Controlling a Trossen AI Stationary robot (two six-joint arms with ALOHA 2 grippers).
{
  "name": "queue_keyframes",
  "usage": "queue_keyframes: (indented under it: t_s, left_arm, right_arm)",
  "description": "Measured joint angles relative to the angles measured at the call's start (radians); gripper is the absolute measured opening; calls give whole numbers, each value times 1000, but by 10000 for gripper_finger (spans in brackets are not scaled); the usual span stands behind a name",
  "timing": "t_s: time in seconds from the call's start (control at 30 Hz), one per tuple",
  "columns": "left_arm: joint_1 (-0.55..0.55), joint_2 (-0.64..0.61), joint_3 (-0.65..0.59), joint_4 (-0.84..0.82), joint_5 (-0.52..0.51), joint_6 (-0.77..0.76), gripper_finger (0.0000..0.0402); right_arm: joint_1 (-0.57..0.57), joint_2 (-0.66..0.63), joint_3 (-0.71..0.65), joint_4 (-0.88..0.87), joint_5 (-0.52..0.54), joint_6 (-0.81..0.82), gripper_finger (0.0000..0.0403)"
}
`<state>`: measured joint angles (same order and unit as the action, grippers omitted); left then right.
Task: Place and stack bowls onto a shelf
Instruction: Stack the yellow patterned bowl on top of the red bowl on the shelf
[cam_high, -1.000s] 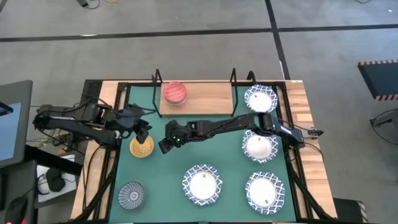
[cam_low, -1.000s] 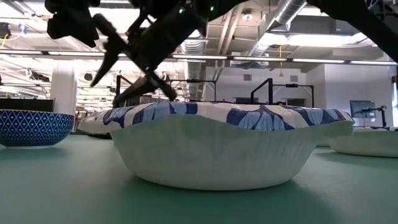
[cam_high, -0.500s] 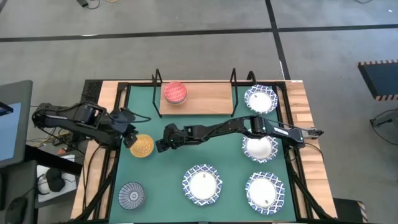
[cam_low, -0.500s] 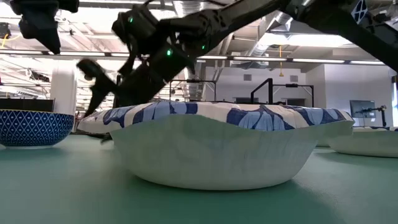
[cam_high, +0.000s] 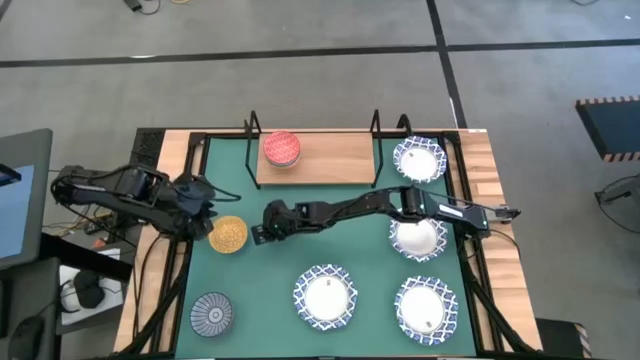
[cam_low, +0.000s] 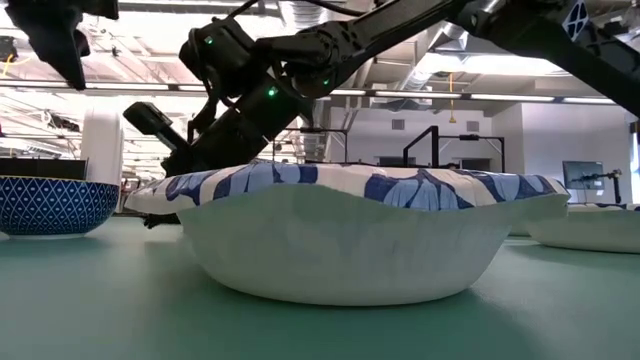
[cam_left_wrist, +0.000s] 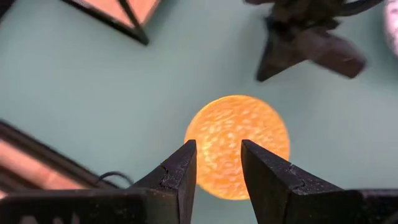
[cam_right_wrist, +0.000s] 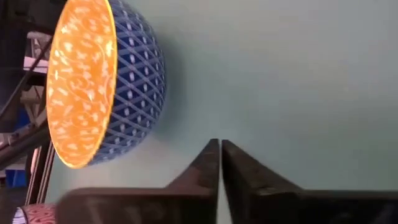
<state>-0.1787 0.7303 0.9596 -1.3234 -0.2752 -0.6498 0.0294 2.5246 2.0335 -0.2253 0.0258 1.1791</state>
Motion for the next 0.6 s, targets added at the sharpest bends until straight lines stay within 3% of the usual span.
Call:
queue_keyframes:
  t_s: [0.6]
  left_arm:
    - [0,0,0,-53,-73,32,109]
  right_arm:
    - [59,-70,1,-4,1,56,30]
